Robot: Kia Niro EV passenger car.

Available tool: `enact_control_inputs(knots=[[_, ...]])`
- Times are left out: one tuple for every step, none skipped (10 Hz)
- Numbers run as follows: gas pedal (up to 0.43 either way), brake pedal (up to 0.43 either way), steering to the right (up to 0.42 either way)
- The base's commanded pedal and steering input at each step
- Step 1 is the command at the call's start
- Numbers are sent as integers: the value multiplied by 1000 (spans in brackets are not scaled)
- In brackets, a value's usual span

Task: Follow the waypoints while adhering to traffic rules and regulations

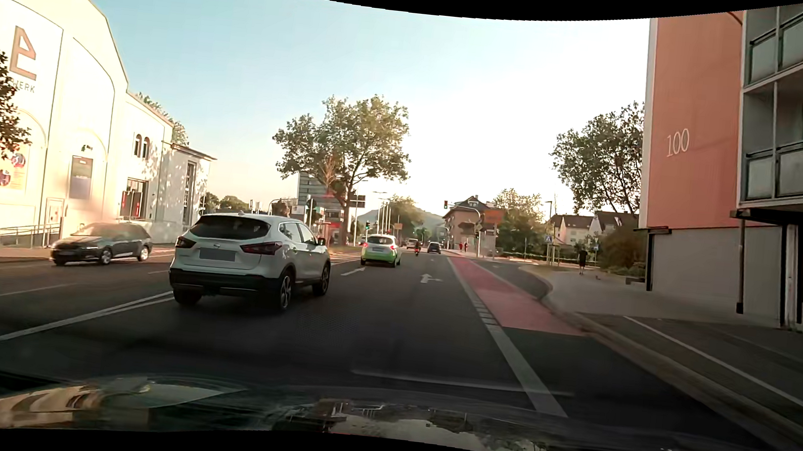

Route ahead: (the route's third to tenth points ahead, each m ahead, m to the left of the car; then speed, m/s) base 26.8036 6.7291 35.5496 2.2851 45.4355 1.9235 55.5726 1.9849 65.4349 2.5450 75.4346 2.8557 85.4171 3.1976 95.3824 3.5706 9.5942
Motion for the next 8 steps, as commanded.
enact_control_inputs(knots=[[138, 0, 6], [138, 0, 6], [130, 0, 5], [130, 0, 5], [130, 0, 5], [130, 0, 5], [130, 0, 5], [130, 0, 5]])
